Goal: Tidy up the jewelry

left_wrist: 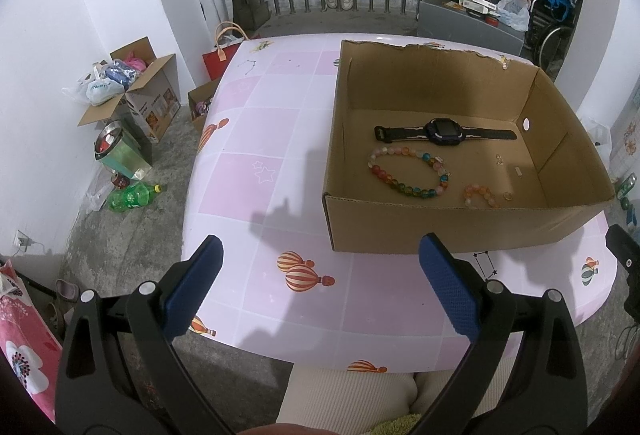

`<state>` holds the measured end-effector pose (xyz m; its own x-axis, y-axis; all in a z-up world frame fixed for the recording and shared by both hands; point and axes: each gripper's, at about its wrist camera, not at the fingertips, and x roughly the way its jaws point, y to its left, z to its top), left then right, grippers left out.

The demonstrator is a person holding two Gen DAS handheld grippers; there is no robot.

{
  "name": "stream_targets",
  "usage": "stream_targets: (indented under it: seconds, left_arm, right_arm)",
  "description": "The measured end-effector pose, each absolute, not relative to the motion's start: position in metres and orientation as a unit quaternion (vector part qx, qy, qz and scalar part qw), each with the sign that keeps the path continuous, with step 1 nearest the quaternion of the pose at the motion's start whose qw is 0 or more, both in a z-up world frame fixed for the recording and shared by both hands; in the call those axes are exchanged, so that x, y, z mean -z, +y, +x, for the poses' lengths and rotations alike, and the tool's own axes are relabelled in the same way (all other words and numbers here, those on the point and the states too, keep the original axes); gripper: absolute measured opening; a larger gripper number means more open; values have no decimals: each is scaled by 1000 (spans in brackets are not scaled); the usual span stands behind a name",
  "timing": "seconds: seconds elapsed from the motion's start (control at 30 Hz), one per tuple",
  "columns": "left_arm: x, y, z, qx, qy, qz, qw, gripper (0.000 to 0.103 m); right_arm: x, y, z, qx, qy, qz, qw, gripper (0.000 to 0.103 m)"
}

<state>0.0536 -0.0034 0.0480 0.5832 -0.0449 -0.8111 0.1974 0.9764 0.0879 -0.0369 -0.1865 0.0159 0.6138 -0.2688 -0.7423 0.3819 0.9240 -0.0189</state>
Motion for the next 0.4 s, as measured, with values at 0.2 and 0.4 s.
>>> stream_targets:
  seconds: [0.2,0.4]
  left_arm:
    - [-47,-3,53,68,451,84,886,95]
    - [-48,-3,54,68,451,85,886,95]
  right_arm:
    - [-16,-186,-37,181,400,71,896,97]
    - [-16,-186,-37,182,400,72,895,97]
